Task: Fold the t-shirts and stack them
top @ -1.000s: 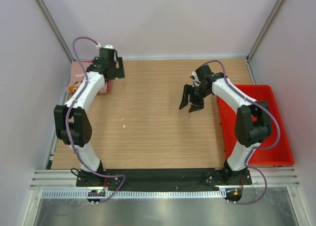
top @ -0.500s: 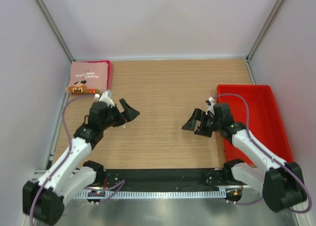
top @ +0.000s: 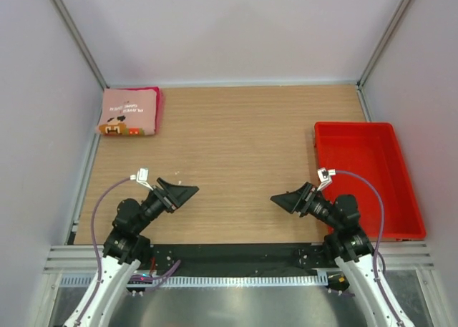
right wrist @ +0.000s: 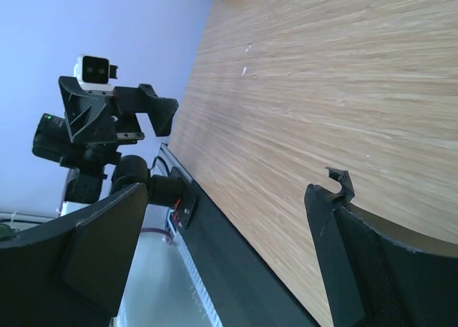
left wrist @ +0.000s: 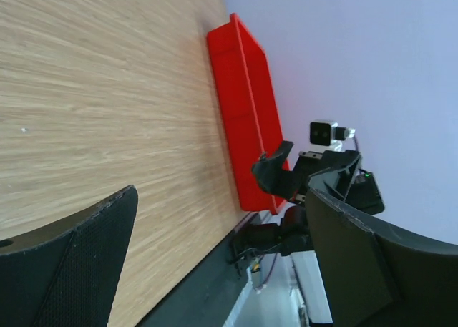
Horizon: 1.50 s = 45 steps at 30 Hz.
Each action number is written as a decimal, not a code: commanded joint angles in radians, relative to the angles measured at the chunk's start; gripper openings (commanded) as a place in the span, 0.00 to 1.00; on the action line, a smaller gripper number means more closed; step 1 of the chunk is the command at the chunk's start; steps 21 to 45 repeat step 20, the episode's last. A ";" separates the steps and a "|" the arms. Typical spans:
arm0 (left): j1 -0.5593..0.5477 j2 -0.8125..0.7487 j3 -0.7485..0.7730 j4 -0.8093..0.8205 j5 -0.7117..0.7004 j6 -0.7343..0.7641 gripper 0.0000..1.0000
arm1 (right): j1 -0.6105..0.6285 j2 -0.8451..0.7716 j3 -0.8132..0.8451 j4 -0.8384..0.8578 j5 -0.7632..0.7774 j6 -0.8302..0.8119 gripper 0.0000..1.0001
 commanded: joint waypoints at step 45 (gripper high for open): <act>-0.004 -0.097 -0.139 0.089 0.101 -0.150 1.00 | 0.005 -0.038 -0.131 -0.142 0.043 0.063 1.00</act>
